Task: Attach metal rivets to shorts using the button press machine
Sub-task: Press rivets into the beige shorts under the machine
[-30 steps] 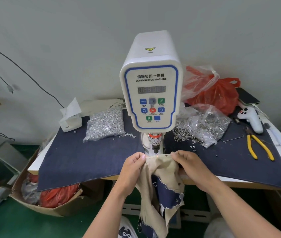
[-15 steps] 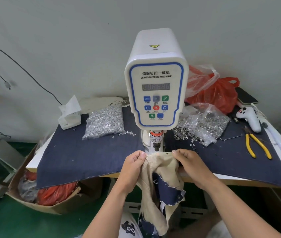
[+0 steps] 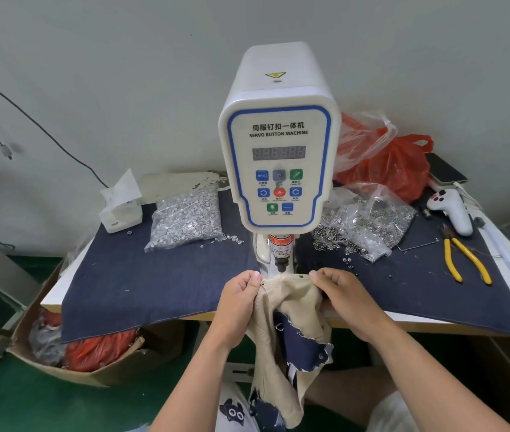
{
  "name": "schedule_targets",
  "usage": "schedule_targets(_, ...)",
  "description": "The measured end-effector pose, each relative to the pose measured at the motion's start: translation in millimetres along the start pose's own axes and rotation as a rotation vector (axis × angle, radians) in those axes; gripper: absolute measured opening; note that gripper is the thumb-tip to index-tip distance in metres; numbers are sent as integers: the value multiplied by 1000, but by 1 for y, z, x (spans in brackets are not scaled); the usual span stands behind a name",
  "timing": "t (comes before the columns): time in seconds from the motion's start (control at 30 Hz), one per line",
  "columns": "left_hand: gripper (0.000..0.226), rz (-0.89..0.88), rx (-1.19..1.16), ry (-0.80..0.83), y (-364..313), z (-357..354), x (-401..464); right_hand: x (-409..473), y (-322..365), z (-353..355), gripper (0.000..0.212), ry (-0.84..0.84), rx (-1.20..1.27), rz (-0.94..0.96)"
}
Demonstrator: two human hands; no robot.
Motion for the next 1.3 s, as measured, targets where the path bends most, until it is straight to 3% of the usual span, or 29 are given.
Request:
schedule_targets(0.2,46,10,16,-5,2,-1,1,1,0,0,37,8,11,6)
schedule_targets(0.53,49,17,4,15,0,-1,1,0,0,-1,56,32,17,17)
schedule_targets(0.73,50,23,-55,44,-2,-2,-5,-3,2,-2,48,50,14,22)
schedule_targets(0.83,53,9,-53,135,-8,6,-15,-12,5,-2,34,120,-9,28)
schedule_targets(1.03,40,-246,376,465,-33,12,-43,-34,25,-26,25,306,-354,181)
schedule_targets(1.13,35,-252,209,444,-41,23,-50,-40,39,-26,23,377,-442,157)
schedule_targets(1.3,29,-75,-196,409,-28,29,-58,-44,49,-18,14,417,-522,199)
Point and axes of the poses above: each hand's wrist, its own x-axis towards the middle knuckle, its own z-axis out of the back of the hand, y = z × x, the point moved 2 cm from there along x, towards the middle knuckle, and after that the axes turned 9 degrees about x, right-handed, at the moved point
